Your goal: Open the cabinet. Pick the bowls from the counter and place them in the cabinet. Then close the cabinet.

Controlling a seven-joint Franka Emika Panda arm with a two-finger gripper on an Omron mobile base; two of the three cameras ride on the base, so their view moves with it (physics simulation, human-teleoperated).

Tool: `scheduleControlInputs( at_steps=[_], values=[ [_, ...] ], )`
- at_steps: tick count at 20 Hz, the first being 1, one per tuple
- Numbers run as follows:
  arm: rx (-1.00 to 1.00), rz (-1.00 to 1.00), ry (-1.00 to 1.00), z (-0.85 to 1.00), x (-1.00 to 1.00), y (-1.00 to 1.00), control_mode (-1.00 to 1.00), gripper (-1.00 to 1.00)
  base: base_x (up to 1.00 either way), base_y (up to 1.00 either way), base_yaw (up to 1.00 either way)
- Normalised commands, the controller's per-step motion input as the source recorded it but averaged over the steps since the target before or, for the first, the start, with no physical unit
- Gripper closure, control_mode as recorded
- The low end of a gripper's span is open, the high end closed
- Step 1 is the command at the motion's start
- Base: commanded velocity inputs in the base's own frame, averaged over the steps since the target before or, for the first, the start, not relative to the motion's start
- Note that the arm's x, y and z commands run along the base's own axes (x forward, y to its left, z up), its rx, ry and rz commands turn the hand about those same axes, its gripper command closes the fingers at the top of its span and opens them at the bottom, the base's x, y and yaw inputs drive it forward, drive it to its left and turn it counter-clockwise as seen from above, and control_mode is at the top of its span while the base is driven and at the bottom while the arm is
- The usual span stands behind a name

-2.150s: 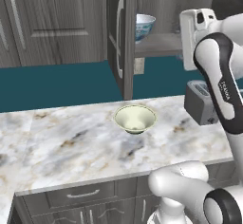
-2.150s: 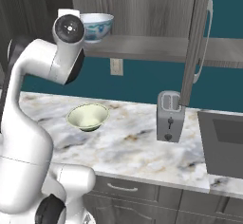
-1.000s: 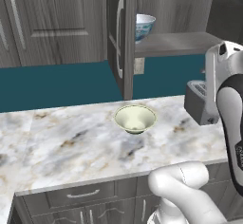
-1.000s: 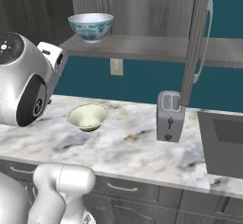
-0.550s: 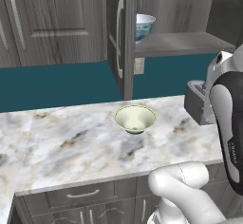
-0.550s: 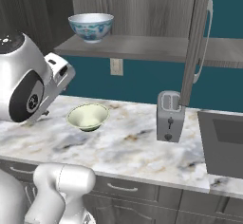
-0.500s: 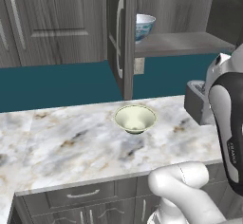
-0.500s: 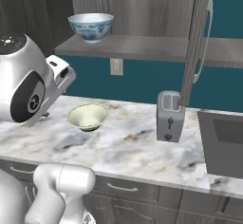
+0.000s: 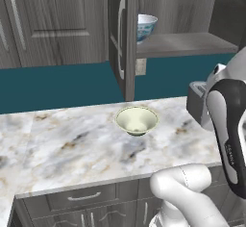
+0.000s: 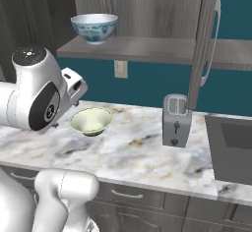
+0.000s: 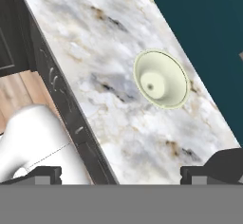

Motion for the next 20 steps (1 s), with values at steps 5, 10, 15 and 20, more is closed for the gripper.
scheduleControlInputs(
  at_steps=[5, 10, 15, 20],
  values=[
    [0.00, 0.01, 0.05, -0.17, 0.32, 0.00, -1.00, -1.00, 0.00, 0.00, 0.00],
    [0.00, 0.04, 0.10, -0.35, 0.38, 0.00, -1.00, -1.00, 0.00, 0.00, 0.00],
    [0.00, 0.07, 0.09, -0.40, 0.38, 0.00, -1.00, -1.00, 0.00, 0.00, 0.00],
    [0.00, 0.12, 0.05, -0.29, 0.49, 0.15, -1.00, -1.00, 0.00, 0.00, 0.00]
  ],
)
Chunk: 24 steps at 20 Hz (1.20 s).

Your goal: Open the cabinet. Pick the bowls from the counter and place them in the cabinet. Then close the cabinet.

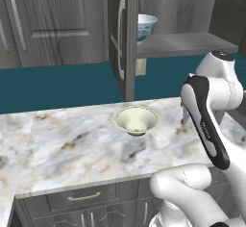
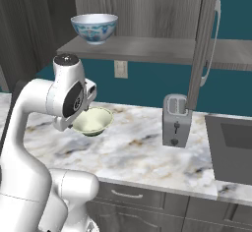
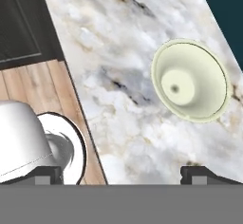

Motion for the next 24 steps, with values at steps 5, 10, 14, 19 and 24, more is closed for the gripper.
scheduleControlInputs(
  at_steps=[5, 10, 14, 19, 24],
  values=[
    [-0.01, 0.12, 0.03, -0.23, 0.42, 0.16, -1.00, -1.00, 0.00, 0.00, 0.00],
    [-0.04, 0.07, 0.00, -0.30, 0.28, 0.17, -1.00, -1.00, 0.00, 0.00, 0.00],
    [-0.05, 0.00, 0.00, -0.29, 0.04, 0.00, -1.00, -1.00, 0.00, 0.00, 0.00],
    [-0.04, 0.00, 0.00, -0.19, 0.02, 0.00, -1.00, -1.00, 0.00, 0.00, 0.00],
    [-0.01, 0.00, 0.00, -0.11, 0.02, 0.00, -1.00, -1.00, 0.00, 0.00, 0.00]
  ],
)
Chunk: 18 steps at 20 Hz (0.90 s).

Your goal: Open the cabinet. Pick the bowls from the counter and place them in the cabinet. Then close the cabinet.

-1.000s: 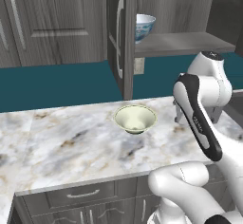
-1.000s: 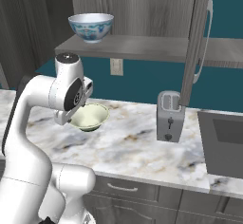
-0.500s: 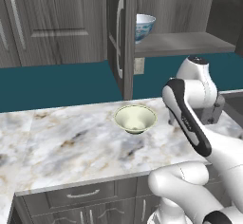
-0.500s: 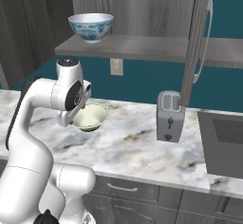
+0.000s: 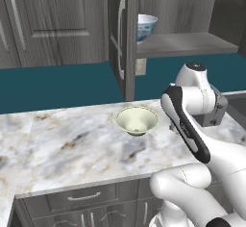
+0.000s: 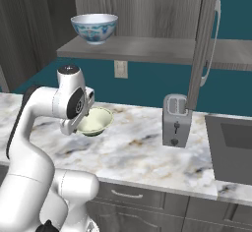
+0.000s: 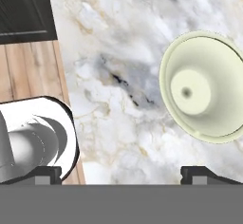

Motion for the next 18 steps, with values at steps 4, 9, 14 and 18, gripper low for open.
scheduleControlInputs(
  at_steps=[4, 9, 14, 18],
  values=[
    [0.00, 0.00, 0.00, -0.03, 0.01, 0.00, -1.00, -1.00, 0.00, 0.00, 0.00],
    [0.00, 0.00, 0.00, 0.00, 0.01, 0.12, -1.00, -1.00, 0.00, 0.00, 0.00],
    [0.00, 0.00, 0.01, -0.04, 0.05, 0.29, -1.00, -1.00, 0.00, 0.00, 0.00],
    [0.00, -0.04, 0.00, -0.14, 0.04, 0.19, -1.00, -1.00, 0.00, 0.00, 0.00]
  ],
)
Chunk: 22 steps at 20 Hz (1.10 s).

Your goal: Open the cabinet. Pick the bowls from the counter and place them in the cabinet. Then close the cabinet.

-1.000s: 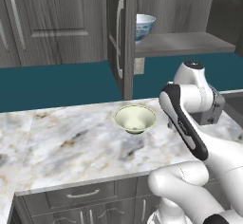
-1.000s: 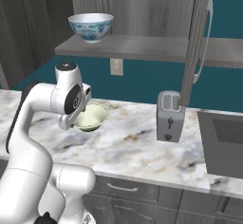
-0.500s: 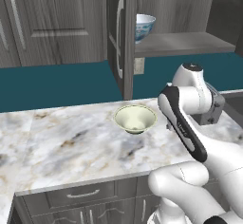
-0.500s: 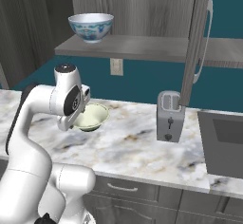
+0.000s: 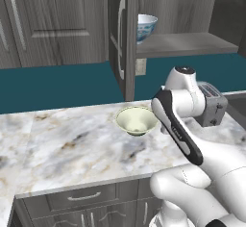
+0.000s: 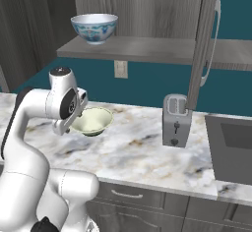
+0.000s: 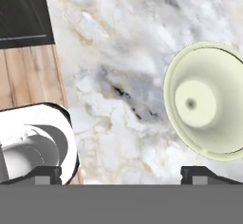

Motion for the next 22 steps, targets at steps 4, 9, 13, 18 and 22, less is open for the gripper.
scheduleControlInputs(
  at_steps=[4, 9, 13, 18, 22],
  values=[
    [0.00, -0.12, 0.00, -0.14, 0.00, 0.06, -1.00, -1.00, 0.00, 0.00, 0.00],
    [0.00, -0.16, 0.01, -0.02, 0.00, 0.01, -1.00, -1.00, 0.00, 0.00, 0.00],
    [0.00, -0.15, 0.04, 0.00, 0.00, 0.00, -1.00, -1.00, 0.00, 0.00, 0.00],
    [0.00, -0.13, 0.05, 0.00, 0.01, 0.00, -1.00, -1.00, 0.00, 0.00, 0.00],
    [0.00, -0.03, 0.03, 0.00, 0.15, 0.00, -1.00, -1.00, 0.00, 0.00, 0.00]
  ],
)
